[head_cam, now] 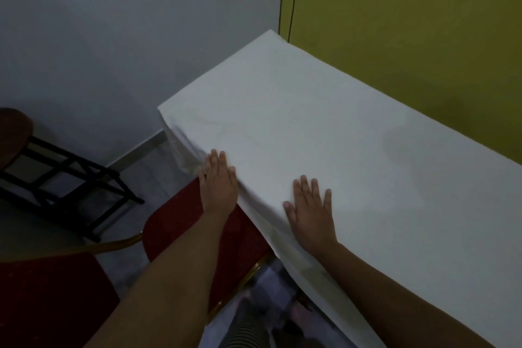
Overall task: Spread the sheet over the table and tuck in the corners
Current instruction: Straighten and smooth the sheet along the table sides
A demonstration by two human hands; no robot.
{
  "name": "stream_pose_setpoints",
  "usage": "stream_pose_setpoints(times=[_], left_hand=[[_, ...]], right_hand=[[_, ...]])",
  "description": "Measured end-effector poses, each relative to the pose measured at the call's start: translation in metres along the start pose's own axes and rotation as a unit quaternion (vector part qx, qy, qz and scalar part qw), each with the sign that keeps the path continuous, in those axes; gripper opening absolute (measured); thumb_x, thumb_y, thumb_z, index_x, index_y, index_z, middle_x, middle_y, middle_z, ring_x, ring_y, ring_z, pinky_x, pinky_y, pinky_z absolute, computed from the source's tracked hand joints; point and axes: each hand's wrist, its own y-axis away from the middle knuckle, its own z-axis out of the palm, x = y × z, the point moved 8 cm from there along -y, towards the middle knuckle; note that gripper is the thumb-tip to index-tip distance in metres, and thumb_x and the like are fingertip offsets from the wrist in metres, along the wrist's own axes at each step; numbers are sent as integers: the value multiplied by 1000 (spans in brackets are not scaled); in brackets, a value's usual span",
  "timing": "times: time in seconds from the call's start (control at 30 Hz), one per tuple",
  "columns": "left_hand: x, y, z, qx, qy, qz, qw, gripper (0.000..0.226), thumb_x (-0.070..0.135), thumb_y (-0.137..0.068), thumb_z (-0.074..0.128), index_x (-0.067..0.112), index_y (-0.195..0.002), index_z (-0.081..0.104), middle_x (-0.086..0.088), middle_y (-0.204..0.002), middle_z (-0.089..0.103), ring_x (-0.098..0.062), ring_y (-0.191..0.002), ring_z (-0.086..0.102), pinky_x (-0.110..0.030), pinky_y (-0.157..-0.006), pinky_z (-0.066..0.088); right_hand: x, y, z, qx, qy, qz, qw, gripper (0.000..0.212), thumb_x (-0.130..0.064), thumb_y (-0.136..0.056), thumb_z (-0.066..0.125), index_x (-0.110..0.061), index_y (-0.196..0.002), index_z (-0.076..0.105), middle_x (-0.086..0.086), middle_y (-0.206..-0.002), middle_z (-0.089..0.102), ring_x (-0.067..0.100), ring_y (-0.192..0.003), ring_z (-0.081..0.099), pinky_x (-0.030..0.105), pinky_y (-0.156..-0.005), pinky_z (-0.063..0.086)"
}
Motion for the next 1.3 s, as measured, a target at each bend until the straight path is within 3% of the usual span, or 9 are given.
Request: stream_pose_setpoints(times=[0.23,0.4,0.6,0.7,0.83,0.93,1.07,1.17,1.3], left_hand=[[-48,-45,-10,45,122,-27,991,59,14,-100,36,12,-153,8,-9,-157,22,-24,-146,17,-40,-118,5],[-87,-95,-21,62,189,-141,970,65,18,-99,40,15,-153,4,-9,-157,23,-25,-144,21,-44,-119,10],[-121,-140,-15,21,268,-166,949,38,27,-94,37,14,-128,50,-9,-124,58,-29,-112,55,-42,-100,42],[-125,-150,-10,5,315,-193,929,34,25,-97,38,15,-126,54,-7,-121,62,-27,-109,58,-31,-91,44],[-131,-160,0,-21,318,-217,923,32,20,-98,41,7,-119,61,-13,-122,62,-31,-112,56,-34,-92,44],[-129,-158,12,-47,436,-278,854,19,20,-93,50,13,-94,68,-9,-107,67,-32,-107,59,-35,-88,49],[-121,-148,26,-84,576,-347,735,18,18,-85,62,14,-100,71,-9,-103,71,-30,-100,63,-44,-91,53],[-124,-144,18,-15,583,-367,724,9,14,-84,62,15,-81,70,-5,-86,70,-22,-84,60,-37,-78,54],[-129,-140,-7,99,547,-388,735,31,11,-89,45,16,-59,53,3,-66,54,-16,-71,50,-24,-61,40]], right_hand=[[-45,-64,-7,10,-18,5,1000,60,-45,-101,15,-15,-152,6,6,-161,2,23,-148,-6,48,-119,-5],[-84,-99,-4,28,-22,1,999,61,-45,-100,15,-14,-152,9,6,-161,5,23,-148,-3,50,-119,-3],[-99,-114,0,37,-1,1,999,63,-49,-98,10,-14,-152,7,6,-161,3,23,-147,-7,49,-119,-6],[-109,-112,5,25,27,-24,999,69,-55,-96,5,-15,-152,5,5,-160,1,22,-146,-10,48,-118,-7],[-136,-106,13,21,37,-86,995,70,-56,-97,14,-12,-151,14,7,-159,9,25,-147,1,51,-119,4],[-135,-107,13,20,22,-81,996,69,-56,-98,10,-13,-151,16,5,-158,9,23,-147,0,48,-119,3],[-129,-112,9,30,-6,-82,996,64,-53,-99,13,-15,-150,20,2,-159,14,17,-146,-2,41,-119,-4],[-129,-112,8,36,-18,-81,996,63,-53,-99,13,-17,-150,19,0,-159,11,15,-146,-5,39,-119,-7],[-130,-113,9,38,-15,-73,997,63,-51,-98,11,-16,-150,20,1,-159,15,15,-146,-3,41,-119,-3]])
